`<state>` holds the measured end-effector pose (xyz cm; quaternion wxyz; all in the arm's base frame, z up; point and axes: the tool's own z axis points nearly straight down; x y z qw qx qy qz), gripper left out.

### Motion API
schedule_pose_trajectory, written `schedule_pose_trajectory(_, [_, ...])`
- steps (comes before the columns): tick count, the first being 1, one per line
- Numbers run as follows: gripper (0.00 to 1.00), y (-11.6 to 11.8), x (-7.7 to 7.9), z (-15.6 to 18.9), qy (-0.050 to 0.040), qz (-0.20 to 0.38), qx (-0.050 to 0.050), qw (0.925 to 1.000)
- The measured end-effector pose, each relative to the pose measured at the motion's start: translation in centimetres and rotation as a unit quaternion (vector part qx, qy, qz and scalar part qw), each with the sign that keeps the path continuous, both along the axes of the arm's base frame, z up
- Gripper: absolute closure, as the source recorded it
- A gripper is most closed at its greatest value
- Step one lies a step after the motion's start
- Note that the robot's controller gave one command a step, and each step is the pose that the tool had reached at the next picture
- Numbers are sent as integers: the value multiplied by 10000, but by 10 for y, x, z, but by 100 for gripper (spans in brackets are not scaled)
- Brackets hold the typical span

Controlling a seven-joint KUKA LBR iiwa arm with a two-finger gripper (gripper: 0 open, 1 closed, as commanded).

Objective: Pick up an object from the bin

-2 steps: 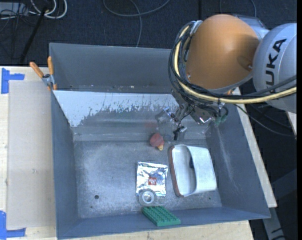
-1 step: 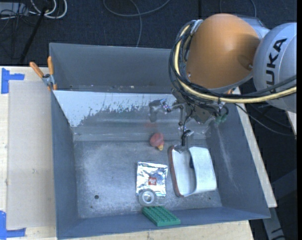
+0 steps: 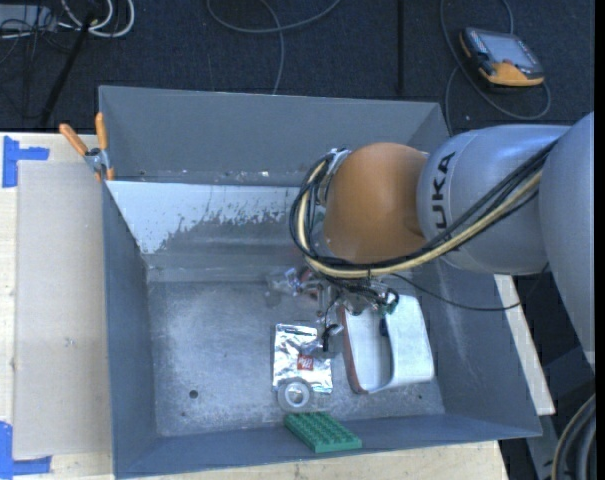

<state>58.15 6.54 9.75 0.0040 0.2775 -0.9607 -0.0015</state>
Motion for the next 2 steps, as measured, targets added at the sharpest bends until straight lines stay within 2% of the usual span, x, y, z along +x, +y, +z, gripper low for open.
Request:
schedule_pose_trajectory(1, [0, 2, -9, -29, -28, 2430, 14, 9700])
schedule_pose_trajectory(2, [100, 2, -8, -28, -41, 2405, 22, 9706])
